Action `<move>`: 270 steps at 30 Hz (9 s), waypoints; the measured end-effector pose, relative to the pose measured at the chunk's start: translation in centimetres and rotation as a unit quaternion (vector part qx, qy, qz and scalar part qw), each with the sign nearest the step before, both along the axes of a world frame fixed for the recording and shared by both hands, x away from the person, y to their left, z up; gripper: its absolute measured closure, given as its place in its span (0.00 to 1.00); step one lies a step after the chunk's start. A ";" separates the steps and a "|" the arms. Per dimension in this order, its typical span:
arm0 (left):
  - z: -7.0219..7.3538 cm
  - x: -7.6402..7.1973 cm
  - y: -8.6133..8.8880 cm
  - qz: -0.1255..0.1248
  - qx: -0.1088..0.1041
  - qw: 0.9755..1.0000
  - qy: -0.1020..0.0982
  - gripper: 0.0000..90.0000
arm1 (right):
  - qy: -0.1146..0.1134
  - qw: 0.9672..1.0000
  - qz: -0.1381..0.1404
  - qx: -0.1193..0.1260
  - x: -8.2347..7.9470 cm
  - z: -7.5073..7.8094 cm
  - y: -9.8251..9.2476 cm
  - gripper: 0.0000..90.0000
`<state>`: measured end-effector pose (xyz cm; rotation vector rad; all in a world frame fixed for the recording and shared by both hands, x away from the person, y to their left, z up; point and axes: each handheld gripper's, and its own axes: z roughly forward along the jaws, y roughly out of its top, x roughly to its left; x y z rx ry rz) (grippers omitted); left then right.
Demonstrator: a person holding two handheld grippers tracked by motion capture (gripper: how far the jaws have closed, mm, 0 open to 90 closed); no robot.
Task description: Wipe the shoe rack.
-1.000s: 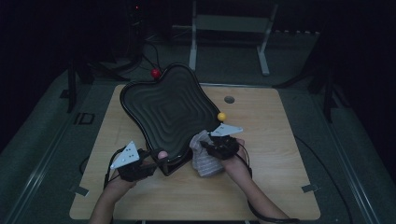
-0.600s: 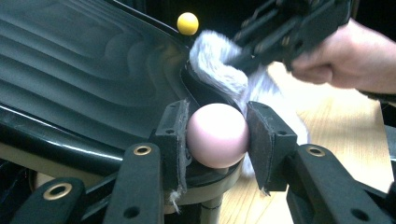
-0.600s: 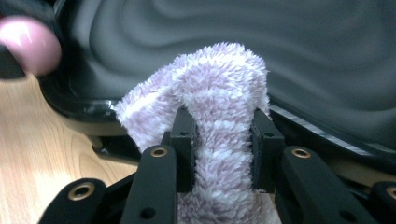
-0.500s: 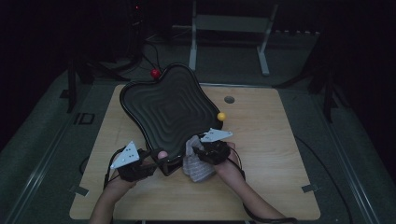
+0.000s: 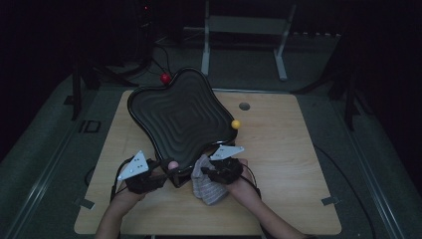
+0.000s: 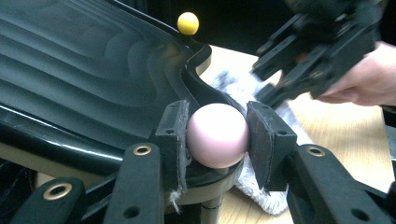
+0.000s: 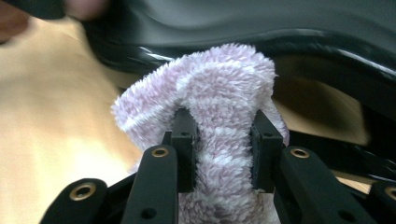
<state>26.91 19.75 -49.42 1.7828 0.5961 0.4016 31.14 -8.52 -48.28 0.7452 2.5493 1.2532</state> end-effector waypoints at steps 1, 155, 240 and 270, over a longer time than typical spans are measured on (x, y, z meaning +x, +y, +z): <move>0.0 0.0 0.0 0.000 0.000 1.000 0.000 0.67 | -0.006 1.000 0.008 0.006 -0.3 0.4 0.1 0.77; -0.3 0.0 0.2 -0.003 -0.016 1.000 0.000 0.67 | -0.028 0.997 -0.071 -0.034 4.9 -6.3 -0.1 0.78; -0.3 -2.2 -1.6 0.056 0.006 0.998 -0.028 0.57 | -0.034 0.991 -0.127 -0.028 10.7 -6.7 -4.7 0.78; -5.6 -4.1 -4.9 0.219 0.019 0.975 -0.006 0.71 | -0.036 0.990 -0.130 -0.035 10.5 -6.6 -4.5 0.78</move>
